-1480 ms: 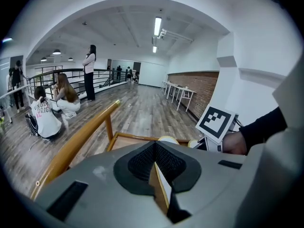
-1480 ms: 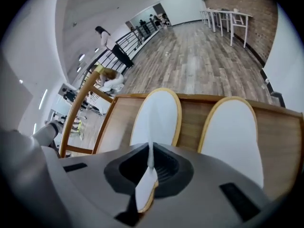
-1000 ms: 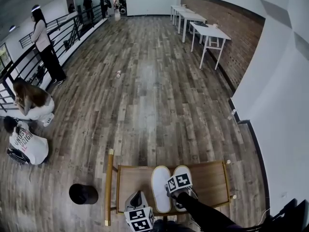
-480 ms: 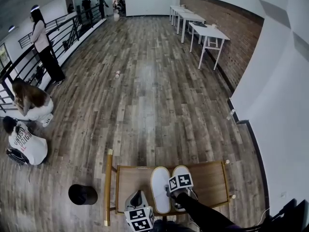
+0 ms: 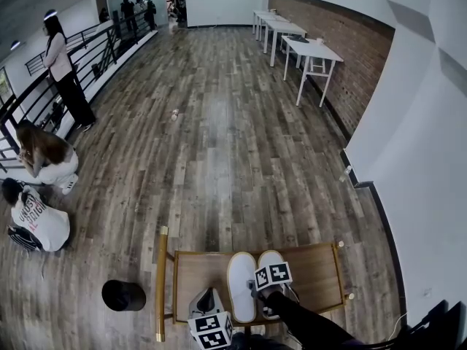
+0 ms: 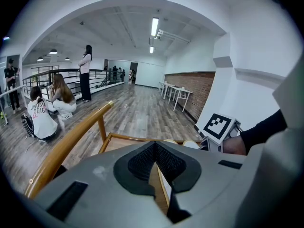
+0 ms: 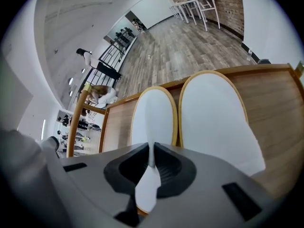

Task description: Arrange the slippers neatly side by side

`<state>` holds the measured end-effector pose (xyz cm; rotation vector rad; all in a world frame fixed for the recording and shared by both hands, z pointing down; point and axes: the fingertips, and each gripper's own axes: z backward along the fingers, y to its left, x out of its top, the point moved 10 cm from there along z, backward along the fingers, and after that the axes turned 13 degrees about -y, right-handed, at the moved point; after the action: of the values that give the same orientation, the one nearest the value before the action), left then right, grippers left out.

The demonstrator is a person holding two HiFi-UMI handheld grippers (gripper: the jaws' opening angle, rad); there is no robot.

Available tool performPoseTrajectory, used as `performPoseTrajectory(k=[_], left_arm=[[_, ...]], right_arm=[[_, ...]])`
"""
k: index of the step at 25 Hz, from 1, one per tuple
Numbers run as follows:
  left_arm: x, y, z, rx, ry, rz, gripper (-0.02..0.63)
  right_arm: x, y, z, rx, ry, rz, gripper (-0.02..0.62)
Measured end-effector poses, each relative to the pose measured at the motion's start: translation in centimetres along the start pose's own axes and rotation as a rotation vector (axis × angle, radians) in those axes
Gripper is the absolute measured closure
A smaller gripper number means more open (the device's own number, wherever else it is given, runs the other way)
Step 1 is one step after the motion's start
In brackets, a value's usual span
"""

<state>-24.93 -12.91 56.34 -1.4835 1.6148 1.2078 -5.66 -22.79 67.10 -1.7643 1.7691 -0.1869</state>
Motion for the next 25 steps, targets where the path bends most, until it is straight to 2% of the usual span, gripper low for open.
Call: performPoseTrajectory(k=[5, 8, 20, 25], left_arm=[[-0.1, -0.1, 0.0, 0.003, 0.0, -0.002, 0.607], [-0.2, -0.3, -0.1, 0.002, -0.001, -0.003, 0.607], [0.3, -1.4, -0.7, -0.012, -0.011, 0.001, 0.607], [0.3, -2.0, -1.6, -0.031, -0.009, -0.01, 0.607]], right_arm=[[0.2, -0.3, 0.2, 0.02, 0.006, -0.024, 0.581], [-0.1, -0.7, 0.2, 0.033, 0.01, -0.054, 0.558], [0.3, -1.0, 2.1, 0.056, 0.013, -0.059, 0.545], [0.7, -0.9, 4.8, 0.122, -0.064, -0.046, 0.545]])
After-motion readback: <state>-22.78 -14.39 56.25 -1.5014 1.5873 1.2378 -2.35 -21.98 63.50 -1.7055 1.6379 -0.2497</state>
